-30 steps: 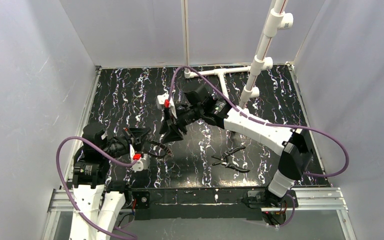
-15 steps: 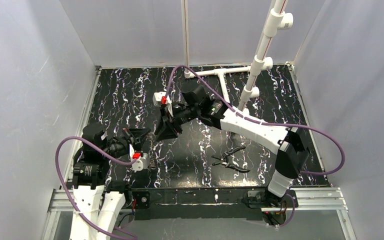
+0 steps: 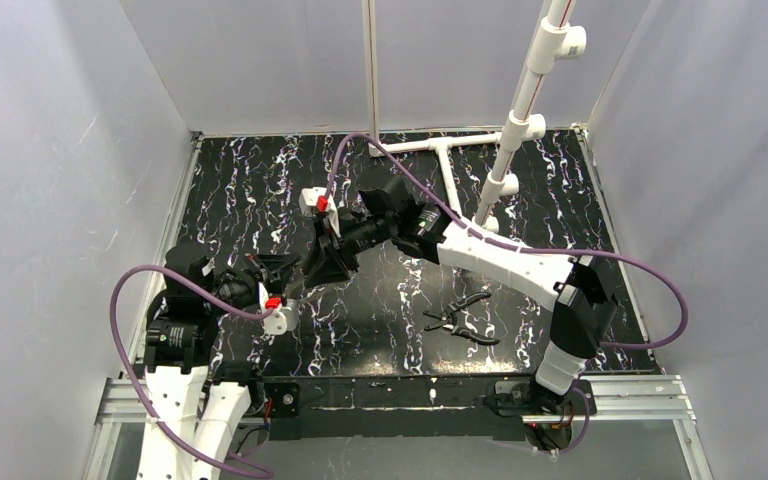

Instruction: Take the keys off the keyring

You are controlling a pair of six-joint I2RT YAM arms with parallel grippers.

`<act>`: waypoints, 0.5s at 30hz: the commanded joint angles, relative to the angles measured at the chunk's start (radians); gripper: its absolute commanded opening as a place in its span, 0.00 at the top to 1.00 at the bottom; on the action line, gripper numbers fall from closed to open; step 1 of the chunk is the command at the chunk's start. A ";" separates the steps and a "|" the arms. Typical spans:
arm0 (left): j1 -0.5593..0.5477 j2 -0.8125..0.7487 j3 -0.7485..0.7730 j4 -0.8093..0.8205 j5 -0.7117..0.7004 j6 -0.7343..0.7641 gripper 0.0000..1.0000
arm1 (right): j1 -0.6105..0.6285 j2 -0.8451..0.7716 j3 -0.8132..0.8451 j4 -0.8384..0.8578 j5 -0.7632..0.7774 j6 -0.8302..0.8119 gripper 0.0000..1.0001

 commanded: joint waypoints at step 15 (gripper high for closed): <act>-0.003 0.025 0.053 0.040 -0.005 -0.071 1.00 | 0.006 0.005 -0.026 0.043 0.109 0.007 0.64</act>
